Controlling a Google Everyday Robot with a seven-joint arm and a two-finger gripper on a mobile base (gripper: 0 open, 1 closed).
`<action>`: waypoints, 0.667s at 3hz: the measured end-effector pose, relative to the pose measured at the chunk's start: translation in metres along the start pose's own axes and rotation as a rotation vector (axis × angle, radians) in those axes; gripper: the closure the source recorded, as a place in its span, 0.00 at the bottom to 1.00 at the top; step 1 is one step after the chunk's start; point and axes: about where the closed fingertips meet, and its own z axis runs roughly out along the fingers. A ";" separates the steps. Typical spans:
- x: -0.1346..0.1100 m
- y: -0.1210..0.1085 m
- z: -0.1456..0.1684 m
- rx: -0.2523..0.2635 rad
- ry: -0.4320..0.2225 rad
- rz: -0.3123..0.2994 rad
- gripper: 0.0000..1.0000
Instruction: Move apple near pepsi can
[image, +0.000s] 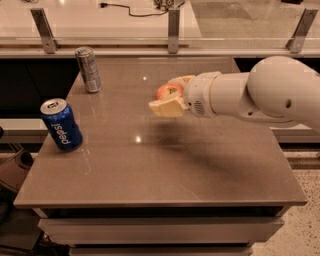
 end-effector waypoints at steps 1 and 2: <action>-0.006 0.033 0.009 -0.063 -0.008 -0.035 1.00; -0.006 0.033 0.009 -0.063 -0.008 -0.035 1.00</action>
Offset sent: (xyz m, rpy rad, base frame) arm -0.0160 0.0202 -0.0034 -0.0021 0.0019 0.0515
